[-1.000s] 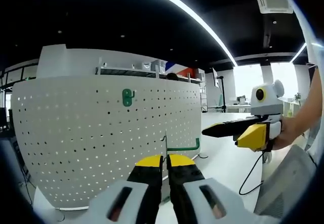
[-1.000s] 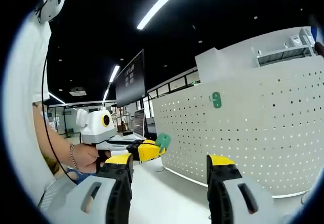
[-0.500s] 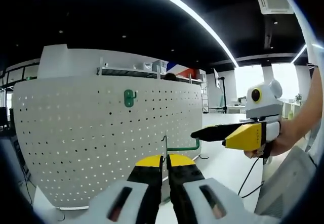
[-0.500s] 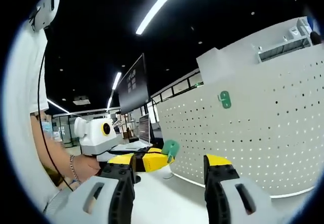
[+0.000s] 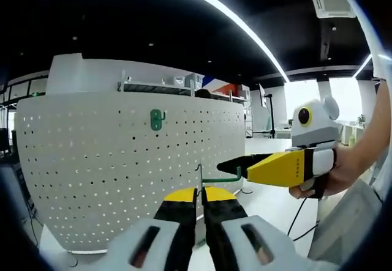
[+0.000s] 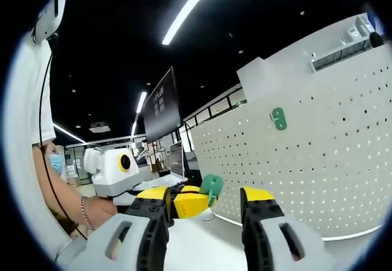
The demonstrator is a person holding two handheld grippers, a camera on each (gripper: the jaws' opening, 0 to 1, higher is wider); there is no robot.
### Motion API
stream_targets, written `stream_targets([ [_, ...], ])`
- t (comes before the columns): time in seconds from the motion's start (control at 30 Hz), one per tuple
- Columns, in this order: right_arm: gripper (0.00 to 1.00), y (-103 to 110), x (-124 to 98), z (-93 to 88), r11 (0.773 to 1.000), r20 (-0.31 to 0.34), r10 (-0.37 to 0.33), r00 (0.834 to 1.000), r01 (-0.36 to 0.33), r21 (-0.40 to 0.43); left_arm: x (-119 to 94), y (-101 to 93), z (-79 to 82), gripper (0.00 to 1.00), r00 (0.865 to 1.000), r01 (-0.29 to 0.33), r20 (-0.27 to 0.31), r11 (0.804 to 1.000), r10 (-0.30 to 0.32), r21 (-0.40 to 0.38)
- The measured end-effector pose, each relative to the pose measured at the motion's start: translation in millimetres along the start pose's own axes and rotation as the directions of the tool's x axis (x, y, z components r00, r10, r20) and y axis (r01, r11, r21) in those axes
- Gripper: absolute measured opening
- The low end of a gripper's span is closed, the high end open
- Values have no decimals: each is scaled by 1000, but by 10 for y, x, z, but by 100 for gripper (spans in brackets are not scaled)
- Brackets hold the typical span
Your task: Insert the hook assembly into the mounting plate slot until the hook locks in place.
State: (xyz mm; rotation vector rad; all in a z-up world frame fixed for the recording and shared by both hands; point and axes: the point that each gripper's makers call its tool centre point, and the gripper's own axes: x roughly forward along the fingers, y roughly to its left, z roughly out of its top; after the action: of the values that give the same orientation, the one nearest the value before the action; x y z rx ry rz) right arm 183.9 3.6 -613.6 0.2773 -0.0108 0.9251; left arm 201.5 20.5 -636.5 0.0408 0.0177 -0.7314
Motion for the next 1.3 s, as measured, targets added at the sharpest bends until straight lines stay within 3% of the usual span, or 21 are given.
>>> stream_targets([
  [0.67,24,27,99,-28,999,-14,9,1000,-9,41,16,-38,33,3,1000,7,11,1000,-7,-6],
  [1.3,7,-42,106,-44,999,-26,-26,999,27,32,23,-83,44,3,1000,12,10,1000,-12,-4],
])
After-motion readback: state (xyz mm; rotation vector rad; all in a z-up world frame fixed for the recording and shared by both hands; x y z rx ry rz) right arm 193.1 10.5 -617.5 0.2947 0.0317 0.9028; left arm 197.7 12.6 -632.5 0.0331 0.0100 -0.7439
